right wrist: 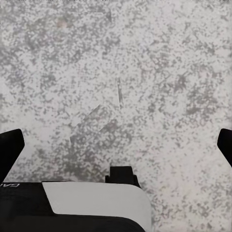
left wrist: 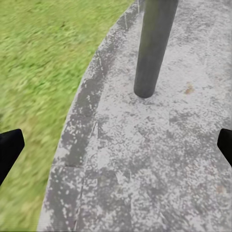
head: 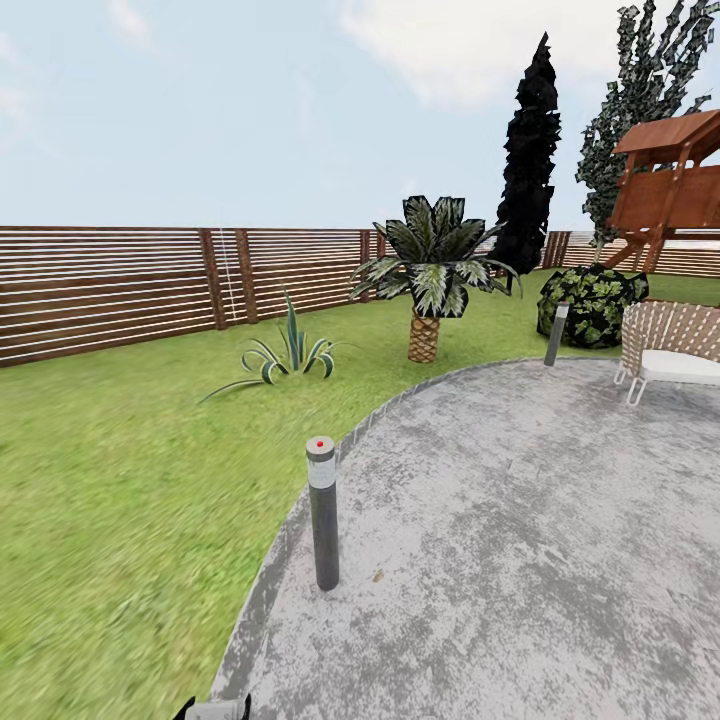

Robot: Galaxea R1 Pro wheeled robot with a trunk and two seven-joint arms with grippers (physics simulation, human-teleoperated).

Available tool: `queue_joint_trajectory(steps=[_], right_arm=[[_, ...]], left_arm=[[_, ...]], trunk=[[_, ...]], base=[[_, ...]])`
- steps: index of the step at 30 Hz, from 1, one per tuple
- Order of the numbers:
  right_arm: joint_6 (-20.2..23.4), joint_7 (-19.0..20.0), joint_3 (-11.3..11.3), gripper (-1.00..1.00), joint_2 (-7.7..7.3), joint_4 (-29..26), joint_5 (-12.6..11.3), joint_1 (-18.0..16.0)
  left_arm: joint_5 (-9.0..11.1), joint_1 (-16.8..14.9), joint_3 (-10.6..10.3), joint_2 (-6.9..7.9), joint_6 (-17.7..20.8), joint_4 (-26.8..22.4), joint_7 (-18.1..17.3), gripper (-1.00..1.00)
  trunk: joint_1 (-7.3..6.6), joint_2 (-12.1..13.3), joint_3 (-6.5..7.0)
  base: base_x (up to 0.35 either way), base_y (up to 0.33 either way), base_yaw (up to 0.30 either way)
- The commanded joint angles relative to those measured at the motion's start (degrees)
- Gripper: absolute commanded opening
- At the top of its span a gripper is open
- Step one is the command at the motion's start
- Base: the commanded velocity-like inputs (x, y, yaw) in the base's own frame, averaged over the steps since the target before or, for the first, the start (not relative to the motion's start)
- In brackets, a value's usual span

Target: In the garden, pick up the pesticide atomizer on the floor and spray pesticide onto both trees until each tree trunk is fully covered.

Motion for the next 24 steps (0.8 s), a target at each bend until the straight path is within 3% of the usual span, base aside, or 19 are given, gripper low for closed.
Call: queue_joint_trajectory(steps=[1, 3, 15, 24], right_arm=[[-0.04, 0.00, 0.01, 1.00, 0.00, 0.00, 0.04, 0.00], [-1.97, 0.00, 0.13, 1.00, 0.28, 0.06, 0.26, 0.00], [-2.29, -0.08, -0.03, 1.00, 0.17, 0.08, -0.24, 0.00], [-2.29, -0.09, -0.03, 1.00, 0.08, 0.04, -0.34, 0.00]], left_arm=[[0.05, 0.00, 0.01, -0.01, 0.01, 0.02, 0.00, 1.00], [0.21, -0.02, 0.03, 0.02, 0.14, 0.11, 0.00, 1.00], [0.13, -0.02, -0.05, 0.03, 0.15, 1.04, 0.00, 1.00], [0.18, -0.02, -0.04, 0.00, 0.15, 1.06, 0.00, 1.00]], trunk=[[0.00, 0.00, 0.00], [0.00, 0.00, 0.00], [0.00, 0.00, 0.00], [0.00, 0.00, 0.00]], base=[[0.000, 0.000, 0.000], [0.000, 0.000, 0.000], [0.000, 0.000, -0.016], [0.000, 0.017, -0.244]])
